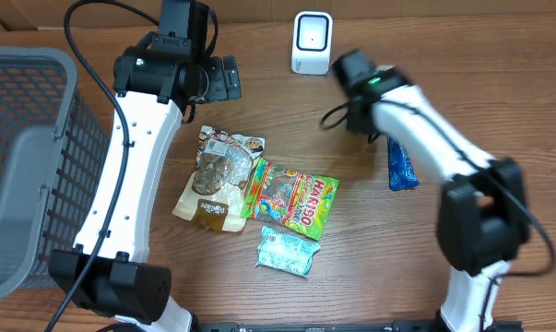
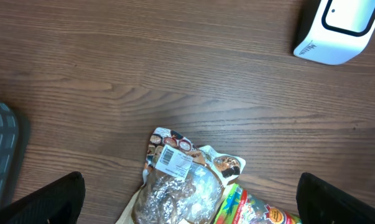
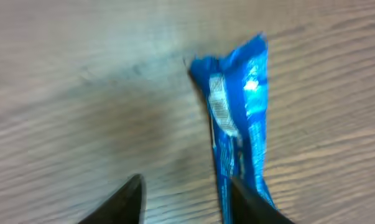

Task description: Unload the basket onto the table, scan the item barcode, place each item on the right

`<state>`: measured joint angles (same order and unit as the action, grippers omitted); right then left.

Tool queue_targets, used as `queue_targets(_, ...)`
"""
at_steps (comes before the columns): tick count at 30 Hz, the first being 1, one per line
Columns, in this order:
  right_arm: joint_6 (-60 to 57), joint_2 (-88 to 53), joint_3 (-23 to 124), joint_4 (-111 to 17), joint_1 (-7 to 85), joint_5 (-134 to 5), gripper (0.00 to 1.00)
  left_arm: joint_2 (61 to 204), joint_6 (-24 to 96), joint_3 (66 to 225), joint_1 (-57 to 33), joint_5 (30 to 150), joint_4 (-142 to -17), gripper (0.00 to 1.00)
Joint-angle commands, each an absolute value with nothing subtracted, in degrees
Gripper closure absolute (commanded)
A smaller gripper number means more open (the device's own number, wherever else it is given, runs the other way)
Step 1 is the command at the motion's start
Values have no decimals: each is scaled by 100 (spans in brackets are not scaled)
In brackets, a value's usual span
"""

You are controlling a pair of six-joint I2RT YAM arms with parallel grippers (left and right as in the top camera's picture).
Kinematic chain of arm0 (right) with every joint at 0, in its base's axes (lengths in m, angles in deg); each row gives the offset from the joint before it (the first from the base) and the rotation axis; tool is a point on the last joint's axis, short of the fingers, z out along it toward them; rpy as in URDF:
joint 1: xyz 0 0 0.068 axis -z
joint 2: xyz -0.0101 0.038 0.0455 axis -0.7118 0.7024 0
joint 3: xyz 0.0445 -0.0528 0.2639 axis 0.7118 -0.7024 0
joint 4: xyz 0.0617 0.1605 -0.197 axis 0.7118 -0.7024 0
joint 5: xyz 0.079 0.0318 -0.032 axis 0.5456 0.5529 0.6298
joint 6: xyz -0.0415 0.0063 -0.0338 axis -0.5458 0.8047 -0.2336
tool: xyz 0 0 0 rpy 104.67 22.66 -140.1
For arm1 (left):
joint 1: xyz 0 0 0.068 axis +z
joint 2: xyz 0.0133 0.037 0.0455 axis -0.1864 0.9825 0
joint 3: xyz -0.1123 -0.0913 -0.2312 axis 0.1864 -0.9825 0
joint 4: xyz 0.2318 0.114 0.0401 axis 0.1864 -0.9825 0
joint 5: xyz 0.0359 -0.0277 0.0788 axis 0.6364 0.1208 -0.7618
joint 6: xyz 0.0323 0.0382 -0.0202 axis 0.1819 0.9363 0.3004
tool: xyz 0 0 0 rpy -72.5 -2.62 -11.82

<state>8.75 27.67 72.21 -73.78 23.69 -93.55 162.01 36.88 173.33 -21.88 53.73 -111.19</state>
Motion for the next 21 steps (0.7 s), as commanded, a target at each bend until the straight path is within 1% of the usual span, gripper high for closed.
queue_targets(1,648,1962,7505,-7395,3090,-7902,37,16116,3817,17425,-2164,5340,-11117,0)
queue_targets(2,644,1925,7505,-7426,3313,-7662,32,16116,3817,17425,-2162,5340,-11117,0)
queue_targets(4,447,1921,7496,-7465,3785,-7065,27,16116,3817,17425,-2164,5340,-11117,0)
queue_targets(8,-438,2201,7358,-7360,4659,-5340,25,16116,3817,17425,-2164,5342,-11117,0)
queue_targets(10,-832,2428,7269,-7305,4928,-4748,24,16116,3817,17425,-2164,5340,-11115,0)
queue_targets(11,-1004,2557,7221,-7273,5022,-4523,22,16116,3817,17425,-2164,5340,-11117,0)
queue_targets(12,-1157,2697,7181,-7242,5086,-4355,20,16116,3817,17425,-2164,5340,-11117,0)
queue_targets(15,-1586,3103,7094,-7144,5153,-4084,18,16116,3817,17425,-2164,5342,-11117,0)
queue_targets(21,-2150,3663,7074,-7104,5151,-4086,19,16116,3817,17425,-2164,5340,-11117,0)
